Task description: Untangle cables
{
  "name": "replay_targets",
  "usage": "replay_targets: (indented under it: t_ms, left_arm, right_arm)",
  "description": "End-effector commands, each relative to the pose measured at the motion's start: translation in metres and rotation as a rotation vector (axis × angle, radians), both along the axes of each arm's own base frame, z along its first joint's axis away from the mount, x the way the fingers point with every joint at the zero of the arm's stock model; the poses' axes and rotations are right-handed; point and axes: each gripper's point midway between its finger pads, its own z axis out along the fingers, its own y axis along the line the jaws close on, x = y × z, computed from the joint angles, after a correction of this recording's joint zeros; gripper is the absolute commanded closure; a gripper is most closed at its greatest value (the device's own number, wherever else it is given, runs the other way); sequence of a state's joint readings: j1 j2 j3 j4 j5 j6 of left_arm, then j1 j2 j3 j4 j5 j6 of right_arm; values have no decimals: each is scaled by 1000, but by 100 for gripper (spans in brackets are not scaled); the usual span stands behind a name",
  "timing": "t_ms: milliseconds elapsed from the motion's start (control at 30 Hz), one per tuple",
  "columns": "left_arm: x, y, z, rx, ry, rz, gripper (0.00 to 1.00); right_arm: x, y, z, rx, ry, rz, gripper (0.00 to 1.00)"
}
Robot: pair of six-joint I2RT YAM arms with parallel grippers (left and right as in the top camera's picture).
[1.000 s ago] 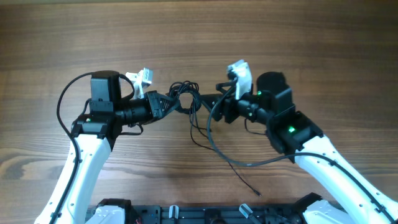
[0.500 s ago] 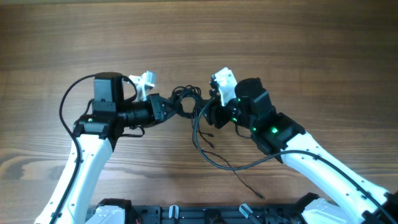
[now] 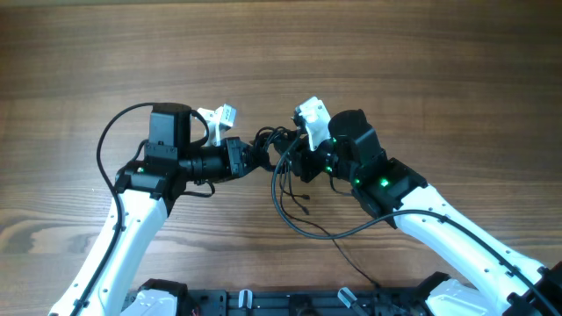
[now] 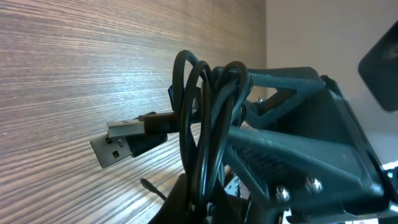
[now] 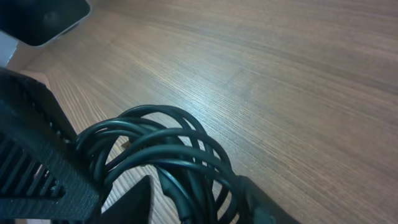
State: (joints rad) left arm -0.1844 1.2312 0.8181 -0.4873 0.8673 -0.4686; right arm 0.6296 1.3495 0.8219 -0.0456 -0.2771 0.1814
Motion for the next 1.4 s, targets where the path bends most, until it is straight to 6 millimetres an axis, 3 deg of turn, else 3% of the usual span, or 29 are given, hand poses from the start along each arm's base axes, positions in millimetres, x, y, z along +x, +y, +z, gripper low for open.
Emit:
replay_targets:
  t_ms: [0,167,267,367,600,700,867,1100,1367]
  left_arm:
    - [6,2,8,32,-55,19,96]
    - [12,9,2,67,-21,86,96]
    - [11,8,2,58,-18,79,96]
    - [10,6,4,50,-16,71,96]
    - [7,3,6,28,-9,55,96]
    - [5,2,7,18,-7,44,96]
    - [2,-3,7,19,-5,28,96]
    - [7,3,2,61,-14,63,96]
    - [9,3,3,57,-17,67,96]
  right_arm:
    - [8,-1,3,-11,-15,-31,37]
    - [9,4,12,51,-2,-39,33]
    - [9,4,13,52,-12,-37,37]
    - [8,4,10,27,-24,-20,50]
    - [1,0,-13,-45,25,12,53]
    - [-3,6,-11,-20,30,46,60]
    - [2,9,-3,1,-5,42,60]
    - [20,-10,-9,-82,-52,-80,65]
    - [3,6,-7,-29,-18,40,71]
